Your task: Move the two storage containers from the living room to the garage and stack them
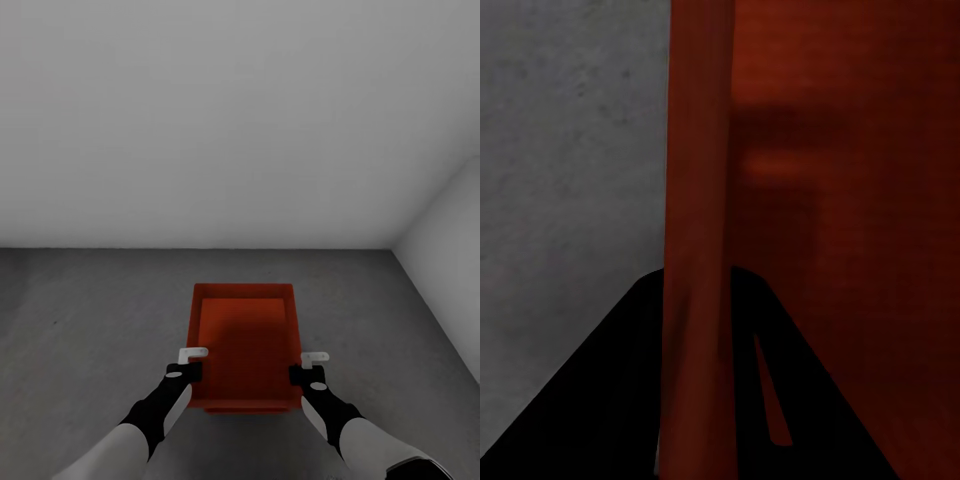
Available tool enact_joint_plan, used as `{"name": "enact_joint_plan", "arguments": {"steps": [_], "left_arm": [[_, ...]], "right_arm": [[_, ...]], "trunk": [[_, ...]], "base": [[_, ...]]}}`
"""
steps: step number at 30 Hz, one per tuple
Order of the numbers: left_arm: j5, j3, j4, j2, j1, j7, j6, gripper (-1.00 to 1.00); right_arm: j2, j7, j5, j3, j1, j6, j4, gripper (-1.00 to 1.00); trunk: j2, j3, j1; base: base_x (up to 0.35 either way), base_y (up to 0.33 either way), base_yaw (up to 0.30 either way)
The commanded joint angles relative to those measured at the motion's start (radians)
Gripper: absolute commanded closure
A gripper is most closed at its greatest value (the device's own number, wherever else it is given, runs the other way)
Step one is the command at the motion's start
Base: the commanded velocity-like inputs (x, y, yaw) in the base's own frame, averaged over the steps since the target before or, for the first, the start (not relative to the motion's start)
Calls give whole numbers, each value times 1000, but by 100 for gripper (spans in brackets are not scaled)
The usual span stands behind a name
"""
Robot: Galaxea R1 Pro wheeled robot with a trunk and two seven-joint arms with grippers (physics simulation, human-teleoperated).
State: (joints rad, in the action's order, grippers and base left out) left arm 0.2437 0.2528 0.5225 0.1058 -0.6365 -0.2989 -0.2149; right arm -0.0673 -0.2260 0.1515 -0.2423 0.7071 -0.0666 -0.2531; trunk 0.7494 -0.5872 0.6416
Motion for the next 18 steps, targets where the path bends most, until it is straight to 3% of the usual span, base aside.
{"name": "enact_joint_plan", "arguments": {"steps": [1,8,18], "left_arm": [[43,-12,19,0,0,-28,49,100],[43,-12,19,0,0,-28,49,100],[45,-12,19,0,0,-28,49,100]], "right_arm": [[-14,-1,16,18,0,-7,3,100],[-14,-1,16,18,0,-7,3,100],[-13,-1,16,18,0,-7,3,100]], "trunk": [[1,-1,0],[1,-1,0],[1,-1,0]], "base": [[-1,0,-265],[0,0,-240],[0,0,-28]]}}
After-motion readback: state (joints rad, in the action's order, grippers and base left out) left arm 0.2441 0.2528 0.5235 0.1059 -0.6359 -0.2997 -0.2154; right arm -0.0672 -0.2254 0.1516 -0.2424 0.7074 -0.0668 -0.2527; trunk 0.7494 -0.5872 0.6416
